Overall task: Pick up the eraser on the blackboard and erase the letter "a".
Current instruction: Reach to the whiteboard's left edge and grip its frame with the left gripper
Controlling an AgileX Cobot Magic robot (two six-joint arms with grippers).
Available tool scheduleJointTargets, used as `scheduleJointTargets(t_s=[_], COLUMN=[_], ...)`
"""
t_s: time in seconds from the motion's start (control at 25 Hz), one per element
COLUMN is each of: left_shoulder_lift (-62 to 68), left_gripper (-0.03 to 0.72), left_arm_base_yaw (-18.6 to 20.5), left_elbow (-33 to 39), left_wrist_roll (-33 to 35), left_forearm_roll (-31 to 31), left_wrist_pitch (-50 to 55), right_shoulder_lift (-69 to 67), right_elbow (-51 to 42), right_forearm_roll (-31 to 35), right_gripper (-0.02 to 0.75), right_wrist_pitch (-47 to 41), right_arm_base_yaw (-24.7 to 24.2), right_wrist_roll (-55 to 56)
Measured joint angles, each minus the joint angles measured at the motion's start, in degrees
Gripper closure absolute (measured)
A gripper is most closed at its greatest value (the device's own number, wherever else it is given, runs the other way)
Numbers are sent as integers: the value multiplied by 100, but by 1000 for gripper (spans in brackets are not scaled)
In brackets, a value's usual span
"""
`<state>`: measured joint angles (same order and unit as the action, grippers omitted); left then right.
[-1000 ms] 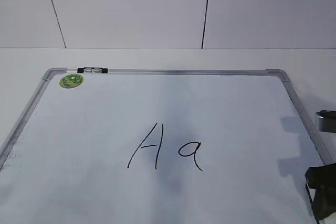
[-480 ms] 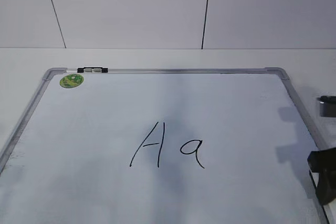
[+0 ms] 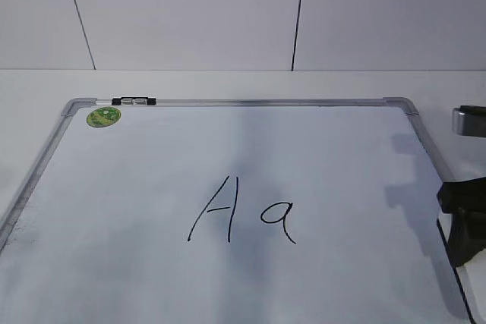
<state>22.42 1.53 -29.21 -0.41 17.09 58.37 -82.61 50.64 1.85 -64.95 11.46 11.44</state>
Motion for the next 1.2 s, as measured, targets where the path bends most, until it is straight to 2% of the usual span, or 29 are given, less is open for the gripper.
scheduleJointTargets(t_s=[0.28,0.48,0.88,1.04,1.2], left_shoulder_lift=[1511,2809,5281,5903,6437], left_gripper=[412,381,379,378,379], left_arm_base_yaw=[0,0,0,0,0], left_elbow=[-164,-922,-2820,-3184,-3255], left_wrist_roll=[0,-19,-19,-8,1], left_forearm_roll=[0,0,-59,-202,-413], left_wrist_pitch=[-23,-112,-72,-108,-204], right_shoulder_lift=[0,0,0,0,0], right_elbow=[49,49,126,409,742], right_forearm_roll=[320,477,486,433,390], right_gripper=[199,199,199,199,199], right_wrist_pitch=[-113,-113,-258,-392,-414], right_arm_base_yaw=[8,8,108,108,108], right_wrist_roll=[-160,-249,-371,-393,-393])
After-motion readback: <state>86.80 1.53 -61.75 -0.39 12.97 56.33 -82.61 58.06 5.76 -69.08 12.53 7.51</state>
